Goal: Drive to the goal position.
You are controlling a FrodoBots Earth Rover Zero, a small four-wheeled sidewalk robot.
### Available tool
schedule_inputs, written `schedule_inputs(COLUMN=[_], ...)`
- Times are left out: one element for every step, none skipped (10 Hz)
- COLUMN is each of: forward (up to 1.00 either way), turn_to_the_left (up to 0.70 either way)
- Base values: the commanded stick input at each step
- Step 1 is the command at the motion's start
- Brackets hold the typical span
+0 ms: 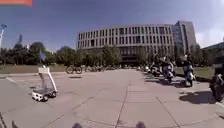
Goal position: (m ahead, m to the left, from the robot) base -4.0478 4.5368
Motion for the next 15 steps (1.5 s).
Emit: schedule_inputs(forward=[0.7,0.7,0.7,0.7,0.7,0.7,0.7,0.7,0.7,0.7,0.7,0.7,0.7,0.7,0.7], turn_to_the_left=[-0.06,-0.06,-0.06,-0.06,-0.06,-0.06,-0.06,-0.06,-0.06,-0.06,-0.06,-0.06,-0.06,-0.06,-0.06])
